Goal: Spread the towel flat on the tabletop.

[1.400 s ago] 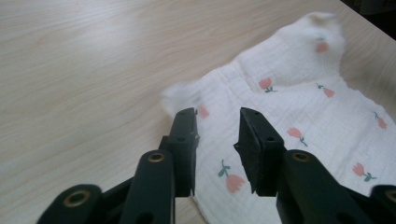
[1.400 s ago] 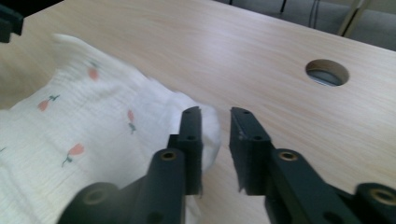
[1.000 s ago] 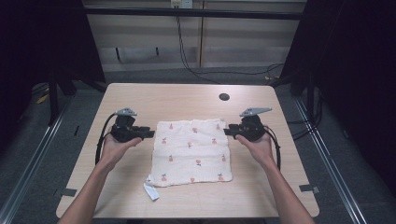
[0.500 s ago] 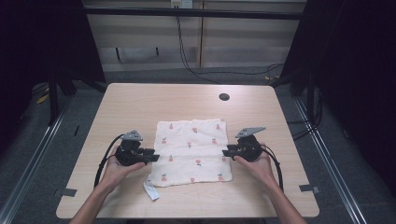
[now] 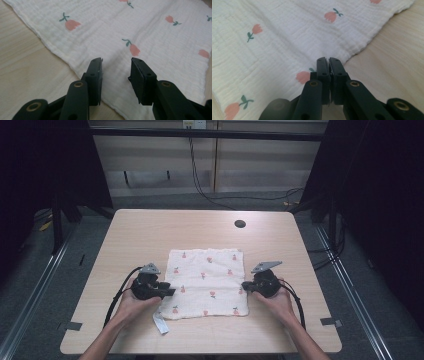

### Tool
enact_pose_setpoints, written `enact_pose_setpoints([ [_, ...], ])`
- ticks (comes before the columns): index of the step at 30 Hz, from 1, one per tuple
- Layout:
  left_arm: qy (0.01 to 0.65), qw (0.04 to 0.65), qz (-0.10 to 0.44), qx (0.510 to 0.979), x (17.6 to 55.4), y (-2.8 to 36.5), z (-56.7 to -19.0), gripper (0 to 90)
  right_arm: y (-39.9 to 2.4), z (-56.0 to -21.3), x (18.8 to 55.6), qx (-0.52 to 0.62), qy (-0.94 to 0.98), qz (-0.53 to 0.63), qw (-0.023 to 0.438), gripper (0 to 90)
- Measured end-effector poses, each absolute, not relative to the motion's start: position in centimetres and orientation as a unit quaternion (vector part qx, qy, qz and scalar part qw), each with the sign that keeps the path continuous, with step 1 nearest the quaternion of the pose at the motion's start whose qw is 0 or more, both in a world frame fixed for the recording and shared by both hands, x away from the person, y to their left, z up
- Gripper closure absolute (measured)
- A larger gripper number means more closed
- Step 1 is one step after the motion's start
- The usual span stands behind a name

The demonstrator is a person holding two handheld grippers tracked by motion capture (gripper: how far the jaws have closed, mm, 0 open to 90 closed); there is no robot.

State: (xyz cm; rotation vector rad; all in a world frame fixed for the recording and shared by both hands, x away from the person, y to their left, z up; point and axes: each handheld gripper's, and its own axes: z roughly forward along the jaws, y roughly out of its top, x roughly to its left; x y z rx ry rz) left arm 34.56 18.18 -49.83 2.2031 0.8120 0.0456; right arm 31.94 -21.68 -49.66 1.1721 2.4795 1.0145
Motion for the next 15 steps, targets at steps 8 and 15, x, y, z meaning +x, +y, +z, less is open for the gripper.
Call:
enact_pose_setpoints([
  [8, 0.293, 0.374, 0.014, 0.880, 32.5, 17.2, -49.5, 61.5, -22.9, -49.5, 30.0, 0.404, 0.845, 0.336, 0.099, 88.4],
  [15, 0.281, 0.354, 0.020, 0.892, 30.4, 17.0, -49.2, 80.7, -23.4, -49.1, 27.2, 0.408, 0.841, 0.346, 0.086, 88.4],
])
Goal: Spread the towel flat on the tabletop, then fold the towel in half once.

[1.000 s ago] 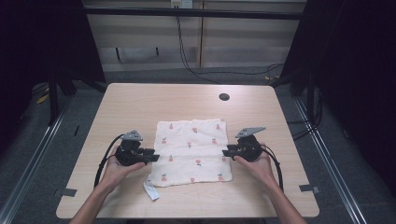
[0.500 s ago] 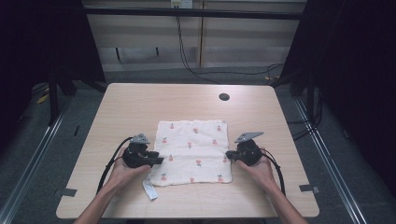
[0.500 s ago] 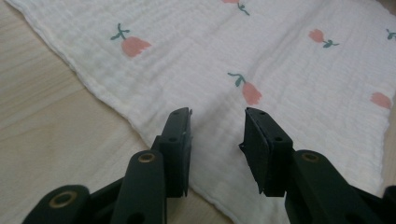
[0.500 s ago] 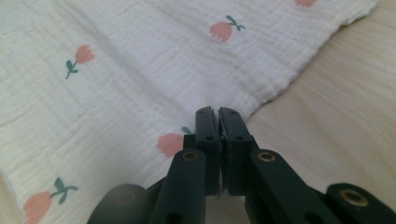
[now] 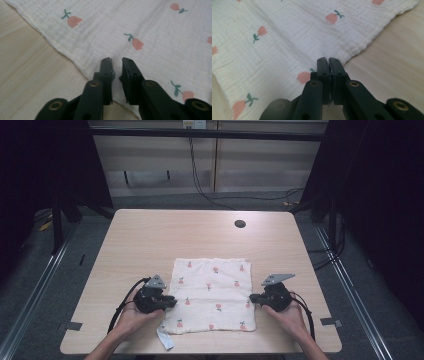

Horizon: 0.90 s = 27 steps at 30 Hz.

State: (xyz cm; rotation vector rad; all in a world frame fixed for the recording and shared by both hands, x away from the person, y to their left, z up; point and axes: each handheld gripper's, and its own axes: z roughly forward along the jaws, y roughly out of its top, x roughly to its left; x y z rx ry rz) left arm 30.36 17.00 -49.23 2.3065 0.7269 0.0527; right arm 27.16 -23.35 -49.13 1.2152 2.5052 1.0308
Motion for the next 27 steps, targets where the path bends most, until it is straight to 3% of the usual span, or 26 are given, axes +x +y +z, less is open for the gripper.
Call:
enact_pose_setpoints([
  [3, 0.273, 0.353, 0.014, 0.895, 30.0, 17.2, -49.2, 88.4, -23.3, -49.2, 26.2, 0.405, 0.844, 0.343, 0.081, 88.1],
  [5, 0.276, 0.359, 0.006, 0.892, 30.5, 17.4, -49.3, 88.5, -23.3, -49.2, 25.9, 0.399, 0.845, 0.348, 0.081, 84.2],
  [8, 0.297, 0.379, -0.012, 0.876, 31.2, 17.6, -49.3, 73.2, -23.5, -48.7, 26.6, 0.407, 0.835, 0.360, 0.087, 73.9],
  [11, 0.303, 0.393, -0.009, 0.868, 31.8, 17.9, -48.7, 70.1, -24.1, -48.0, 28.3, 0.422, 0.817, 0.378, 0.101, 70.7],
  [24, 0.349, 0.414, -0.008, 0.841, 34.9, 19.3, -48.1, 60.9, -24.9, -48.5, 36.4, 0.444, 0.800, 0.381, 0.132, 71.6],
  [27, 0.343, 0.417, 0.015, 0.842, 35.8, 18.8, -47.4, 60.1, -25.2, -49.1, 37.8, 0.455, 0.791, 0.389, 0.131, 71.3],
])
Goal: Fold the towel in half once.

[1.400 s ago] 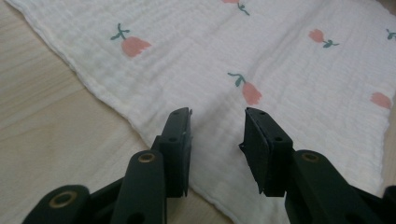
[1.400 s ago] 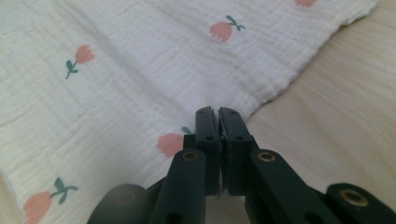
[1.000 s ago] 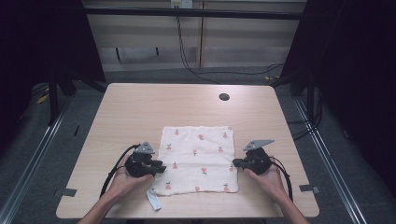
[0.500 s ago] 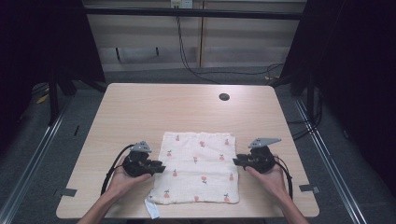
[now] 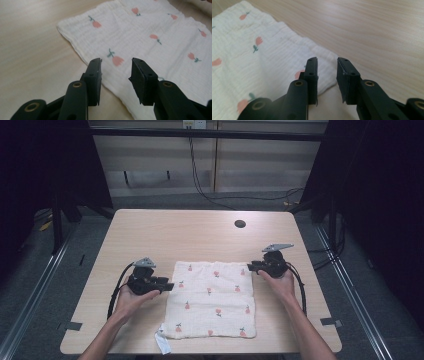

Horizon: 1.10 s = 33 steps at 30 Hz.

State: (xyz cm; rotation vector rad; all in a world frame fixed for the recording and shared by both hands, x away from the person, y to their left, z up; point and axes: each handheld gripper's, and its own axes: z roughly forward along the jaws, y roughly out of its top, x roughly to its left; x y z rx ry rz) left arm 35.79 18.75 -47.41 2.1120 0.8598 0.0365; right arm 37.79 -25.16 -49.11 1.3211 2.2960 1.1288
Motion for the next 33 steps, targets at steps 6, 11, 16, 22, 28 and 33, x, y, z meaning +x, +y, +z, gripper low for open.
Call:
enact_pose_setpoints([
  [6, 0.362, 0.433, 0.017, 0.825, 38.7, 18.9, -47.0, 61.0, -24.6, -49.6, 39.4, 0.456, 0.797, 0.371, 0.137, 69.7],
  [11, 0.374, 0.421, 0.031, 0.826, 40.1, 18.9, -47.4, 60.6, -24.2, -50.4, 39.8, 0.449, 0.805, 0.365, 0.131, 71.0],
  [16, 0.387, 0.413, 0.032, 0.824, 41.1, 18.9, -48.6, 60.0, -23.9, -50.5, 39.9, 0.457, 0.802, 0.362, 0.132, 82.1],
  [22, 0.396, 0.417, 0.033, 0.818, 42.4, 18.1, -49.5, 61.5, -24.0, -50.5, 40.0, 0.457, 0.801, 0.366, 0.119, 88.8],
  [28, 0.398, 0.405, 0.046, 0.822, 43.1, 17.0, -49.7, 62.0, -24.2, -50.7, 40.0, 0.460, 0.797, 0.375, 0.115, 88.8],
  [33, 0.395, 0.392, 0.050, 0.829, 43.6, 16.5, -50.3, 63.6, -24.2, -50.7, 39.8, 0.461, 0.796, 0.372, 0.123, 87.9],
])
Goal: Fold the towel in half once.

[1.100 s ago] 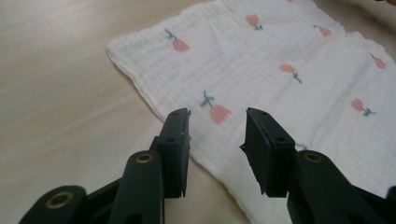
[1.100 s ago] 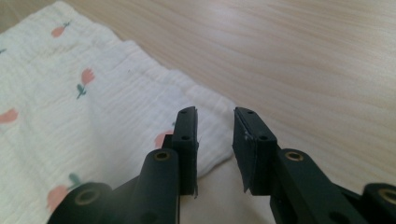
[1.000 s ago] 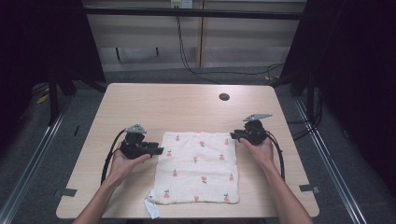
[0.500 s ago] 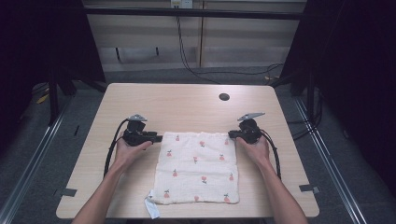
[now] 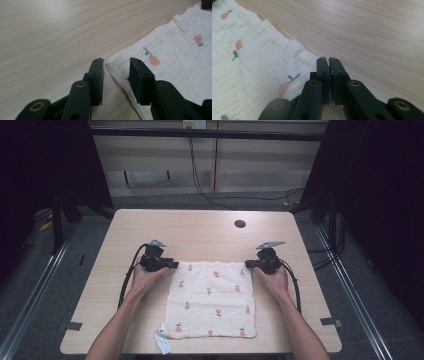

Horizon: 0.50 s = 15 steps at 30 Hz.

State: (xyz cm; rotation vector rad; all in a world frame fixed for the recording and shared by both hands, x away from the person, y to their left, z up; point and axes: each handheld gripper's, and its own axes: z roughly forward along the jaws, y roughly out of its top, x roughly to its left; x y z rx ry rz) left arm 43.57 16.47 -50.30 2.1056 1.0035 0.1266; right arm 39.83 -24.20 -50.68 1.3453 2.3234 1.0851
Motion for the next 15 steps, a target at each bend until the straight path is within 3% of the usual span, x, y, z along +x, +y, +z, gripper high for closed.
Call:
enact_pose_setpoints([
  [10, 0.387, 0.389, 0.052, 0.834, 44.4, 15.1, -50.3, 62.0, -24.5, -50.6, 39.5, 0.461, 0.792, 0.384, 0.116, 88.5],
  [15, 0.367, 0.386, 0.045, 0.845, 44.2, 14.9, -50.3, 80.1, -24.6, -50.0, 39.3, 0.459, 0.784, 0.400, 0.121, 88.4],
])
